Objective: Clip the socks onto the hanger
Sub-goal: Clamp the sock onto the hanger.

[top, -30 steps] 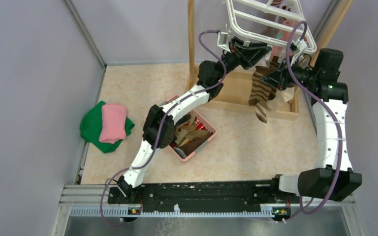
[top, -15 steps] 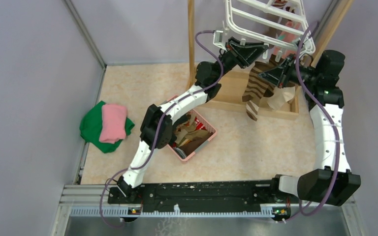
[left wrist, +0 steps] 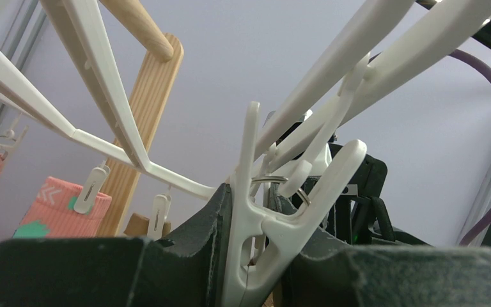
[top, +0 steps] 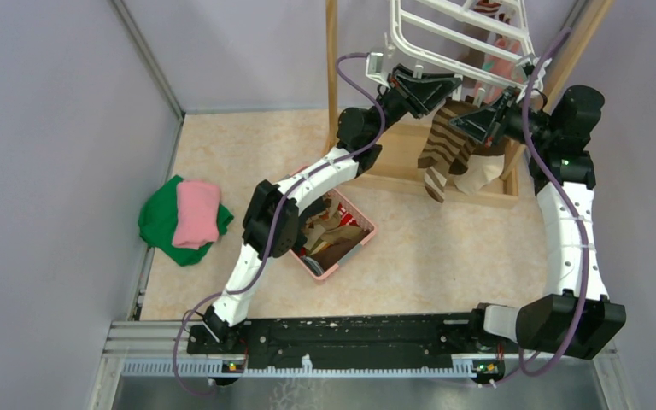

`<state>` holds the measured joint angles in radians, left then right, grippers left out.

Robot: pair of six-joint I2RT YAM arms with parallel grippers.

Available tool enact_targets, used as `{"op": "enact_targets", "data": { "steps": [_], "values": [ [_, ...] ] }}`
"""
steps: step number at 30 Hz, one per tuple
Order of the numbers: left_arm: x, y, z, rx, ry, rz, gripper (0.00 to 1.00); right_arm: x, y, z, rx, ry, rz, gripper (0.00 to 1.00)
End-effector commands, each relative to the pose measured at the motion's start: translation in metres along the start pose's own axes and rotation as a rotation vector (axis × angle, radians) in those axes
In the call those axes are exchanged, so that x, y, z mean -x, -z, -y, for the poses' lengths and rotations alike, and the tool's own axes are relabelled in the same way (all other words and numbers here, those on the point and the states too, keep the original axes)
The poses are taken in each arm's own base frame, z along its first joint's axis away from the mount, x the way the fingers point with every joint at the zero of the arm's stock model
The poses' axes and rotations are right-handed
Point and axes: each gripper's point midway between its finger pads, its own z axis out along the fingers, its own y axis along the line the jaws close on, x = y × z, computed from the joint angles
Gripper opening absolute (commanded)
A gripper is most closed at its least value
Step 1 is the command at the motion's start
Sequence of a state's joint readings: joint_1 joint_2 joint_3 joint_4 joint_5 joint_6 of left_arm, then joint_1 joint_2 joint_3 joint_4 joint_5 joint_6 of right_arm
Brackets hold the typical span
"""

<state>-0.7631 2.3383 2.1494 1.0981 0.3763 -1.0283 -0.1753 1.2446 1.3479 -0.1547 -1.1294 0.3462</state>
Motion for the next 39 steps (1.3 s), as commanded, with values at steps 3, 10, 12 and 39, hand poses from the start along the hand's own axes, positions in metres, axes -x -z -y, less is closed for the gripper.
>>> {"op": "enact_targets", "data": {
  "steps": [3,10,12,39],
  "values": [
    [0.034,-0.012,0.044,-0.099,-0.024,0.05,0.04,0.006,0.0,0.003,-0.014,0.003,0.022,0.0],
    [0.033,-0.012,0.044,-0.106,-0.024,0.042,0.04,0.012,-0.001,0.001,0.0,0.02,0.031,0.0],
    [0.032,-0.011,0.044,-0.107,-0.023,0.038,0.04,0.019,-0.001,-0.002,0.002,0.035,0.038,0.0],
    [0.034,-0.012,0.044,-0.127,-0.07,0.034,0.04,0.023,0.005,-0.026,0.107,0.032,0.004,0.0]
  ]
}}
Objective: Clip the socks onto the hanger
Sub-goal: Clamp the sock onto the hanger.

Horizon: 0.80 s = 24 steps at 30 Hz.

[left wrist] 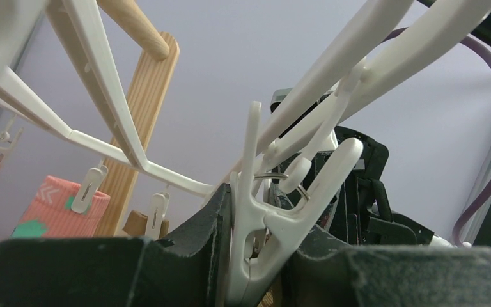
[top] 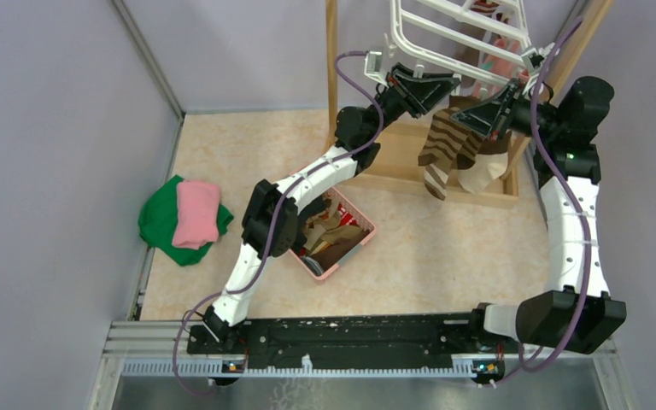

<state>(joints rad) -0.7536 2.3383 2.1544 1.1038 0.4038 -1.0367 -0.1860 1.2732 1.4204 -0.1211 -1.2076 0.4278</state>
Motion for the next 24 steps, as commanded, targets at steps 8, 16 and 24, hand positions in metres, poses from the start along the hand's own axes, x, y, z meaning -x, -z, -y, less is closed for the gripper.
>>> {"op": "enact_targets", "data": {
  "steps": [8,16,24],
  "values": [
    [0.032,-0.014,0.043,-0.115,-0.067,0.048,0.04,0.008,0.001,-0.008,0.039,0.043,0.003,0.0],
    [0.029,-0.015,0.041,-0.108,-0.069,0.037,0.04,0.017,-0.007,-0.002,-0.006,0.137,-0.007,0.0],
    [0.026,-0.016,0.04,-0.096,-0.086,0.028,0.04,0.033,-0.008,-0.007,-0.008,0.187,0.02,0.0]
  ]
}}
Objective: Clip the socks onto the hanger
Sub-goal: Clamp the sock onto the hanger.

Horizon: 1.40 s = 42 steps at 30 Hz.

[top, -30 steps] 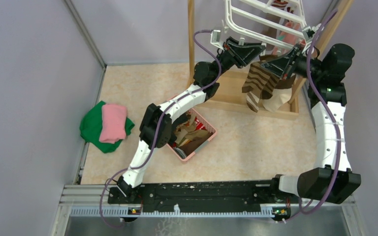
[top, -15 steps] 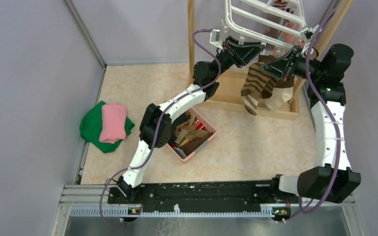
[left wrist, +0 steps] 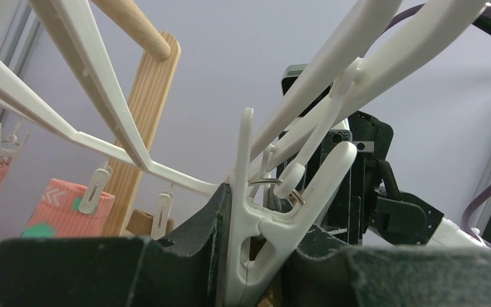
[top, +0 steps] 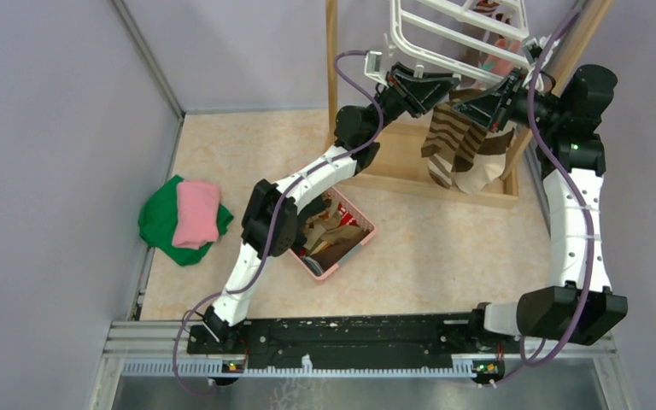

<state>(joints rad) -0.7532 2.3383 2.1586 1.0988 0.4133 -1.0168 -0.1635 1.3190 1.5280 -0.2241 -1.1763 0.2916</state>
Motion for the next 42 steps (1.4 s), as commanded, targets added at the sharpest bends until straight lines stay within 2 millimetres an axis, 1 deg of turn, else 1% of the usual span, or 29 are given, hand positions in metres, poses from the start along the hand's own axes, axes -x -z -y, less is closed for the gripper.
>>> {"op": "enact_targets", "data": {
  "steps": [1,9,10,14,18,21,26,29,31,32,35,37,38,40,42],
  "values": [
    [0.028,-0.016,0.039,-0.093,-0.07,0.037,0.04,0.021,-0.001,-0.01,0.011,0.079,0.034,0.0],
    [0.028,-0.015,0.041,-0.1,-0.071,0.039,0.06,0.013,-0.001,-0.005,-0.006,0.034,0.034,0.0],
    [0.029,-0.015,0.041,-0.098,-0.068,0.041,0.1,0.012,-0.001,-0.004,-0.011,0.033,0.031,0.0],
    [0.031,-0.014,0.041,-0.09,-0.066,0.05,0.38,0.006,0.002,-0.001,-0.031,0.031,0.022,0.0],
    [0.033,-0.013,0.043,-0.092,-0.066,0.051,0.56,0.0,0.006,0.003,-0.048,0.017,0.018,0.0],
    [0.033,-0.012,0.044,-0.095,-0.067,0.049,0.65,-0.002,0.007,0.004,-0.052,0.013,0.016,0.0],
    [0.034,-0.009,0.045,-0.092,-0.069,0.047,0.77,-0.003,0.008,0.005,-0.056,0.012,0.016,0.0],
    [0.034,-0.002,0.045,-0.084,-0.073,0.044,0.86,-0.005,0.009,0.005,-0.062,0.024,0.014,0.0],
    [0.034,0.005,0.043,-0.066,-0.078,0.039,0.91,-0.009,0.011,0.009,-0.08,0.034,0.007,0.0],
    [0.034,0.009,0.044,-0.066,-0.088,0.038,0.92,-0.011,0.011,0.01,-0.09,0.043,0.002,0.01],
    [0.031,0.023,0.042,-0.041,-0.106,0.019,0.97,-0.021,0.014,0.016,-0.125,0.052,-0.018,0.19],
    [0.029,0.033,0.042,-0.03,-0.12,0.002,0.98,-0.026,0.015,0.016,-0.131,0.056,-0.024,0.3],
    [0.023,0.041,0.04,-0.019,-0.122,-0.016,0.98,-0.028,0.016,0.015,-0.131,0.057,-0.027,0.34],
    [0.021,0.051,0.044,-0.014,-0.14,-0.037,0.98,-0.031,0.018,0.013,-0.131,0.067,-0.031,0.42],
    [0.016,0.065,0.044,-0.002,-0.165,-0.061,0.98,-0.035,0.021,0.01,-0.131,0.077,-0.037,0.48]
  ]
}}
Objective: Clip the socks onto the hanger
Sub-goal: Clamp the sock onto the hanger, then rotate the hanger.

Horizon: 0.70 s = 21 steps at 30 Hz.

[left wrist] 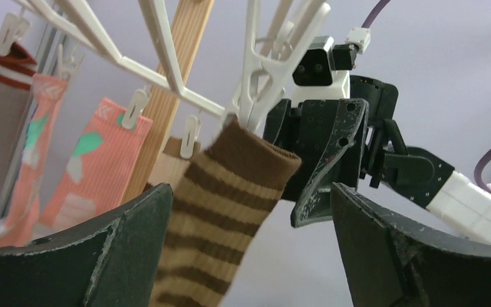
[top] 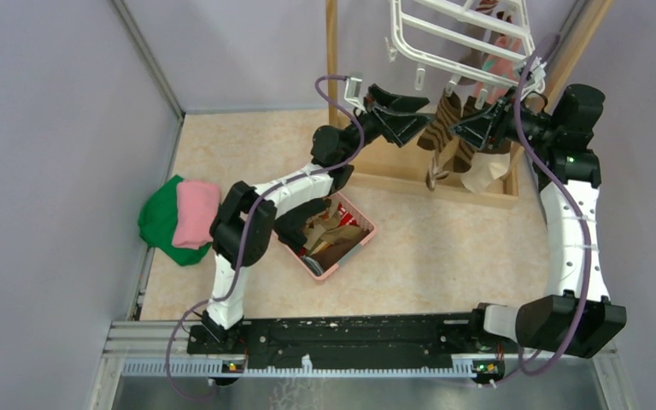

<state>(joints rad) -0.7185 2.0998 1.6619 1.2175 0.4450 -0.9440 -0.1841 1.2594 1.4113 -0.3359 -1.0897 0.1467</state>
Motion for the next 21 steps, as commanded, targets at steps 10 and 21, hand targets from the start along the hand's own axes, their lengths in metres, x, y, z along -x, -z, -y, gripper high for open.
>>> {"op": "enact_targets", "data": {
  "steps": [10,21],
  "values": [
    [-0.008,0.084,0.047,-0.034,-0.293,-0.116,0.98,-0.042,0.04,-0.023,0.0,0.197,-0.036,0.7],
    [-0.039,0.173,0.036,0.23,-0.446,-0.362,0.98,-0.153,0.066,-0.049,0.107,0.41,-0.178,0.89]
  ]
}}
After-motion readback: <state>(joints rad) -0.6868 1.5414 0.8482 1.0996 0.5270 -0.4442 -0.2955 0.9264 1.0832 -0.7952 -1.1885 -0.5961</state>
